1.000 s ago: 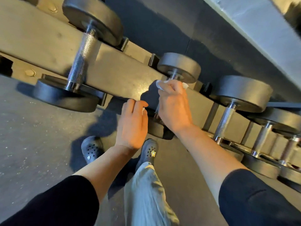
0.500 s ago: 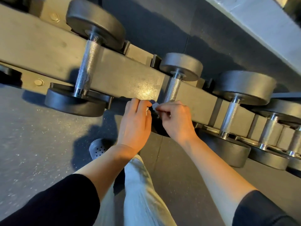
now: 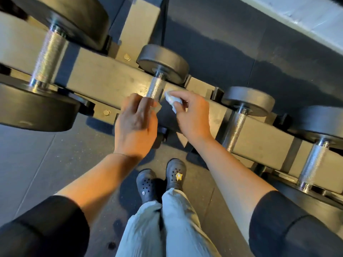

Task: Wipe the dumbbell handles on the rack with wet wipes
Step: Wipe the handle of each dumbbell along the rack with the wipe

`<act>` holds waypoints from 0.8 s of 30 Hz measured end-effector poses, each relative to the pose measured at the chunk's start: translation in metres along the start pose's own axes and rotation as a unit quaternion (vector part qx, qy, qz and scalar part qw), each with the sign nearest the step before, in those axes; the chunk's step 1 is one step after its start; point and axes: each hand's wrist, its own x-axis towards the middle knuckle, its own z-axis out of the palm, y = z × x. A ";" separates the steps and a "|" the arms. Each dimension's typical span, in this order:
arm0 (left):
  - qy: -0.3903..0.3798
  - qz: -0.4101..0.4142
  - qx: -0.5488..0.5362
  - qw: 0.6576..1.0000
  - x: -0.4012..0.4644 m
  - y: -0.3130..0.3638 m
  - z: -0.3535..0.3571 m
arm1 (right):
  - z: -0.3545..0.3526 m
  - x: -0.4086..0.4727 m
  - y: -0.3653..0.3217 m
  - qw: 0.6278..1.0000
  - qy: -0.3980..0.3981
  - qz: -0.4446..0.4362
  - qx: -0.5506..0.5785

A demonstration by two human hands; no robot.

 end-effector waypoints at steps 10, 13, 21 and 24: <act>0.010 -0.071 -0.022 0.997 0.000 -0.008 0.001 | 0.023 0.022 0.000 0.998 0.041 0.010 0.043; 0.018 -0.103 -0.108 0.989 0.000 -0.006 -0.001 | 0.032 0.019 -0.003 0.993 0.038 0.048 0.097; 0.024 -0.118 0.025 0.992 0.001 -0.009 0.006 | 0.044 -0.019 -0.004 0.983 0.016 0.093 0.159; 0.031 -0.111 0.036 0.993 0.001 -0.010 0.007 | 0.046 -0.030 -0.001 0.976 -0.016 0.109 0.187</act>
